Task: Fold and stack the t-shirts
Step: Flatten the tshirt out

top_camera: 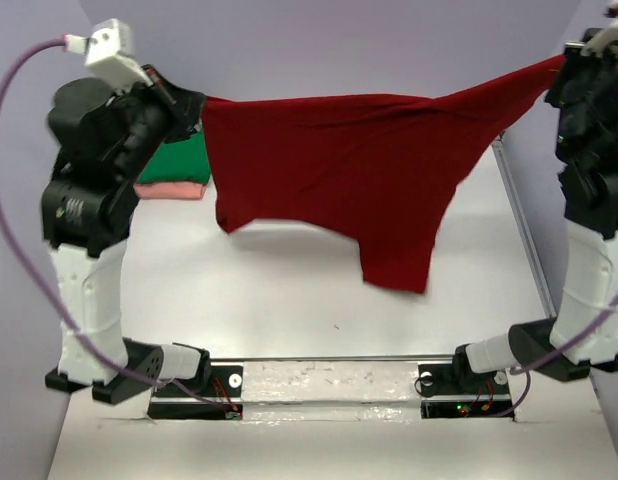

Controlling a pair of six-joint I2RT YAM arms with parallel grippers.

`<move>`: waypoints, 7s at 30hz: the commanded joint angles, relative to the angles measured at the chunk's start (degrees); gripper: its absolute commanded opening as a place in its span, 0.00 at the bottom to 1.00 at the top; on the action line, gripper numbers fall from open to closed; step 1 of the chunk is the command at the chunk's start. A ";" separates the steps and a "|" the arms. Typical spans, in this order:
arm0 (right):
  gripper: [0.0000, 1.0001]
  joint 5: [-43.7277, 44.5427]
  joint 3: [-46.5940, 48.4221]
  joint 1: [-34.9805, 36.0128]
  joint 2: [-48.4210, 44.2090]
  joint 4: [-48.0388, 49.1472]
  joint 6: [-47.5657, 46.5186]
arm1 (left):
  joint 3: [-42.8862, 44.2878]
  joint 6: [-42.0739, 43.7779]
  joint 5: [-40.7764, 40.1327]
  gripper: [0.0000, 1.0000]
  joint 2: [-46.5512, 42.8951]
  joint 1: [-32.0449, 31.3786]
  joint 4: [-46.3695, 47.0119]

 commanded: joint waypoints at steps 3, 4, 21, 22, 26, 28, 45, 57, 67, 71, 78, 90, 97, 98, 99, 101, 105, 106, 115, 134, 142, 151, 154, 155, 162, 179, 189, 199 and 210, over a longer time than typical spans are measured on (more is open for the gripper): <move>0.00 1.56 -3.26 -0.38 -6.47 7.01 -0.89 | -3.83 0.34 1.64 0.00 -8.15 0.26 4.92; 0.00 1.73 -3.44 -0.38 -6.55 6.92 -0.89 | -4.09 0.34 1.55 0.00 -8.42 0.35 4.83; 0.00 2.61 -3.18 -0.38 -7.43 7.09 -0.89 | -5.41 1.04 2.96 0.00 -12.20 0.35 5.62; 0.00 2.70 -3.27 -0.38 -7.35 7.44 -0.98 | -5.15 2.35 0.69 0.00 -11.77 0.35 5.62; 0.00 2.17 -1.35 -0.38 -3.58 11.23 -3.43 | 3.51 5.43 -9.42 0.00 -4.84 0.35 1.60; 0.00 1.83 7.39 -0.38 0.29 8.26 -3.01 | 7.67 5.35 -11.36 0.00 -2.10 0.35 0.62; 0.00 -1.62 3.58 1.82 -15.34 10.78 -2.20 | -5.62 1.30 -3.89 0.00 -18.73 0.26 19.36; 0.00 -3.97 3.94 4.02 -22.45 11.67 -2.83 | -1.55 -3.62 6.91 0.00 -19.15 0.26 18.02; 0.00 -14.78 9.30 4.02 -25.98 8.15 3.59 | -3.21 -10.29 13.68 0.00 -25.65 0.26 21.26; 0.00 -16.90 10.97 4.02 -24.75 7.80 4.56 | -3.04 -11.35 15.53 0.00 -25.48 0.18 22.68; 0.00 -12.61 5.27 4.02 -19.40 8.59 2.28 | -8.21 -8.63 9.65 0.00 -21.09 0.26 17.49; 0.00 -15.03 -3.36 2.97 10.71 11.40 -2.04 | -29.56 -6.78 -4.78 0.00 2.10 2.72 22.40; 0.00 -21.29 0.86 -1.08 29.53 11.31 -2.03 | -25.81 -5.99 -2.31 0.00 24.40 7.73 25.23; 0.00 -21.82 0.86 -1.87 31.22 11.31 -2.03 | -25.11 -5.73 -1.88 0.00 26.36 7.91 25.83; 0.00 -22.26 1.04 -1.87 32.80 11.31 -2.29 | -23.10 -5.55 -0.75 0.00 28.21 8.78 26.54; 0.00 -22.09 1.13 -2.40 36.05 11.40 -2.47 | -21.33 -4.67 2.77 0.00 33.39 9.66 28.73; 0.00 -23.31 0.86 -2.93 38.79 12.28 -2.91 | -11.06 -3.88 5.76 0.00 42.71 10.81 25.95; 0.00 -23.84 1.13 -2.93 39.32 12.37 -3.08 | -5.64 -3.71 7.07 0.00 46.38 10.90 24.88; 0.00 -26.66 3.76 -6.00 45.99 12.72 -3.17 | 0.92 -2.91 7.97 0.00 54.32 11.07 26.10; 0.00 -18.48 -19.96 -4.42 -4.95 14.48 -1.24 | -8.56 1.12 1.47 0.00 10.85 -4.29 18.72; 0.00 -24.62 -18.48 -4.42 -23.42 10.97 3.41 | -21.06 1.92 5.06 0.00 -20.77 -7.65 18.55; 0.00 -27.17 -4.77 -4.42 -22.38 6.13 4.47 | -8.13 4.82 1.29 0.00 -25.91 -8.17 10.11; 0.00 -30.08 -2.83 -4.42 -22.03 5.78 5.61 | -8.92 2.98 4.09 0.00 -25.13 -8.09 9.84; 0.00 -30.17 -1.61 -4.42 -21.42 5.52 5.88 | -9.19 2.45 4.97 0.00 -24.60 -8.09 10.02; 0.00 -31.49 -0.01 -4.42 -14.74 5.60 4.92 | -13.93 1.92 4.11 0.00 -19.60 -8.17 12.13; 0.00 -29.29 -2.22 -4.42 28.56 15.36 -1.59 | -24.68 -2.56 -0.74 0.00 26.00 5.00 27.42; 0.00 -32.72 9.39 -4.95 45.38 17.02 -4.58 | 5.29 -1.42 4.18 0.00 51.06 7.82 25.76; 0.00 -34.48 11.41 -7.23 49.43 19.31 -4.93 | 11.28 0.60 6.82 0.00 57.57 10.10 32.52; 0.00 -33.08 8.43 -7.85 47.77 19.40 -3.00 | 12.61 0.60 7.87 0.00 55.92 12.31 29.62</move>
